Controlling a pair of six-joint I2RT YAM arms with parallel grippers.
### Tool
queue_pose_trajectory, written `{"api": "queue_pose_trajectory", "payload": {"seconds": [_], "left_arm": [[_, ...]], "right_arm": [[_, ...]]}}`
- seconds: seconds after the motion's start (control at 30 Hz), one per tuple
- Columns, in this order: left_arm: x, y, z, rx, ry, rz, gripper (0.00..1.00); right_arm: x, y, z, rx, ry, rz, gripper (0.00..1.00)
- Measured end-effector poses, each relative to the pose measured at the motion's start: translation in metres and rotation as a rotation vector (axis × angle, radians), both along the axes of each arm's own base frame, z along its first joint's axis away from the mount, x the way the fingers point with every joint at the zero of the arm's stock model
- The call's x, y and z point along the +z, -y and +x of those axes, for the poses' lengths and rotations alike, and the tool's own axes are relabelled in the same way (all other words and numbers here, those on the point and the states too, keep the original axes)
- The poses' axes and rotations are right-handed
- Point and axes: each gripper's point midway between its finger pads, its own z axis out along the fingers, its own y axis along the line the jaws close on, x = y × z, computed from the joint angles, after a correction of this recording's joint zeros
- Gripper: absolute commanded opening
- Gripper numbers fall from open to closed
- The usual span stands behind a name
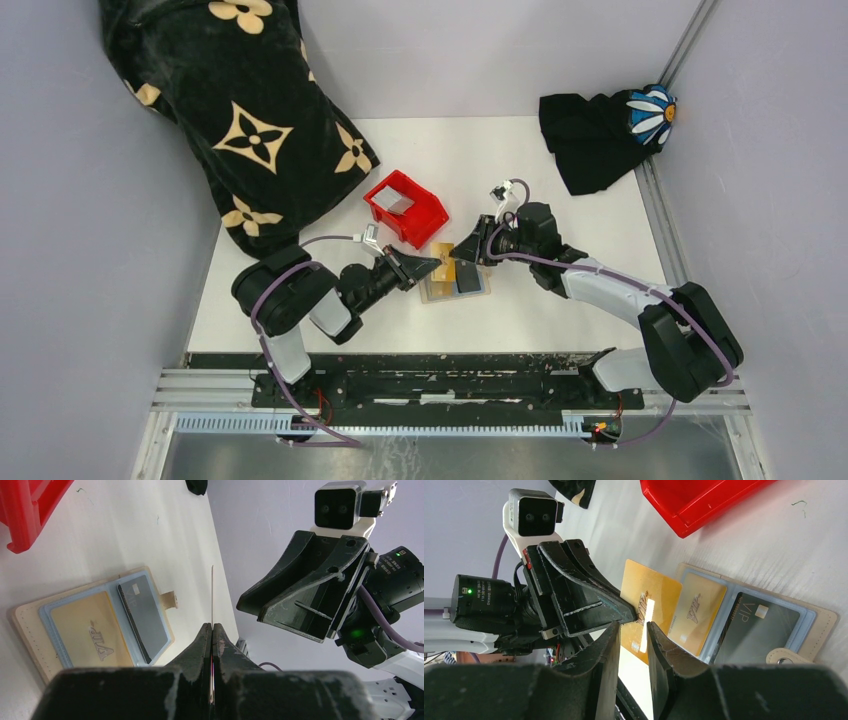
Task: Put the credit cards into the card holder
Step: Pick up the credit card from the storage box.
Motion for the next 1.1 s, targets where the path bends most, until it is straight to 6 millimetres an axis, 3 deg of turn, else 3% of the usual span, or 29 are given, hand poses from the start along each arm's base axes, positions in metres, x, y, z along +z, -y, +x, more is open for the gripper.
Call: {"api": "queue_pose_trajectory", "payload": {"seconds": [0.83,1.1], "left_arm": [[0.011,0.003,0.001,-0.005,-0.004,-0.042,0.03],[0.015,0.005,0.006,-0.001,-0.01,-0.062,0.03]], "right_arm": [[-0.024,0.001,0.003,-0.01,-0.044,-0.044,0.37],[-0.022,-0.013,0.006,0.018,-0.07,0.054,0.36]]}}
